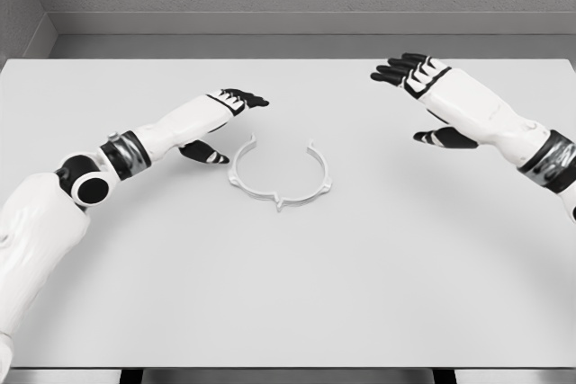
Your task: Assemble PVC drainage pipe clamps
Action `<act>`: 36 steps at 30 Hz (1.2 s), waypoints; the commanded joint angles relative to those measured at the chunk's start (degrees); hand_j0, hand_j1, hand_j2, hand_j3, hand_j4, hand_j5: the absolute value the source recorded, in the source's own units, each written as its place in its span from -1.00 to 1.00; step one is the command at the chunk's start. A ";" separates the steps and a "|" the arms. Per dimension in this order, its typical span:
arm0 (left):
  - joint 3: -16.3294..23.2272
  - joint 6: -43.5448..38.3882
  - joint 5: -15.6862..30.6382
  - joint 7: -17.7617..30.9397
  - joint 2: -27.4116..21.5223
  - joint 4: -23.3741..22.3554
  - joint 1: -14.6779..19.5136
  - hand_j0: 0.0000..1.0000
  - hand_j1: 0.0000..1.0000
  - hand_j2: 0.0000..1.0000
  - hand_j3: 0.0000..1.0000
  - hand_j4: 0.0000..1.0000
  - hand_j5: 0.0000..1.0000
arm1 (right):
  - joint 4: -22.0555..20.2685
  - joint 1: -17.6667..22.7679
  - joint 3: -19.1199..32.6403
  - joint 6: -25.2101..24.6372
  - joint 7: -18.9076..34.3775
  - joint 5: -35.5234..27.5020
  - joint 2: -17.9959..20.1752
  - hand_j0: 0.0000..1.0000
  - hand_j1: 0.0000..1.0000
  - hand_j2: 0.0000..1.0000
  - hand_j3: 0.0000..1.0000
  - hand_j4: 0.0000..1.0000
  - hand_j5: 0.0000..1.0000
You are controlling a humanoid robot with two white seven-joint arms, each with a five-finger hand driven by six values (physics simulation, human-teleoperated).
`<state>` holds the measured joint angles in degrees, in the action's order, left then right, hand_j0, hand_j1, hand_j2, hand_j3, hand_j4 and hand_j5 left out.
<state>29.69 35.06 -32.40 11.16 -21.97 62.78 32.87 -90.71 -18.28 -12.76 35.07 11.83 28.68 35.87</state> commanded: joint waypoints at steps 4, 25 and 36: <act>0.11 -0.06 0.41 0.01 0.08 -0.64 0.00 1.00 1.00 1.00 1.00 1.00 1.00 | 0.27 1.93 3.35 -0.07 0.04 -0.20 0.69 1.00 1.00 1.00 1.00 1.00 1.00; 0.64 -0.06 0.41 0.01 1.75 -1.00 -0.09 1.00 1.00 1.00 1.00 1.00 1.00 | 1.68 5.45 6.35 -0.07 -0.14 -0.55 1.83 1.00 1.00 1.00 1.00 1.00 1.00; 0.64 -0.06 0.41 0.01 2.55 -0.56 -0.26 1.00 1.00 1.00 1.00 1.00 1.00 | 1.76 5.28 6.26 -0.07 -0.14 -0.55 1.83 1.00 1.00 1.00 1.00 1.00 1.00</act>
<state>30.37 35.05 -32.40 11.18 -19.45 62.08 32.61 -88.93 -13.01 -6.52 35.06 11.73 28.53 37.65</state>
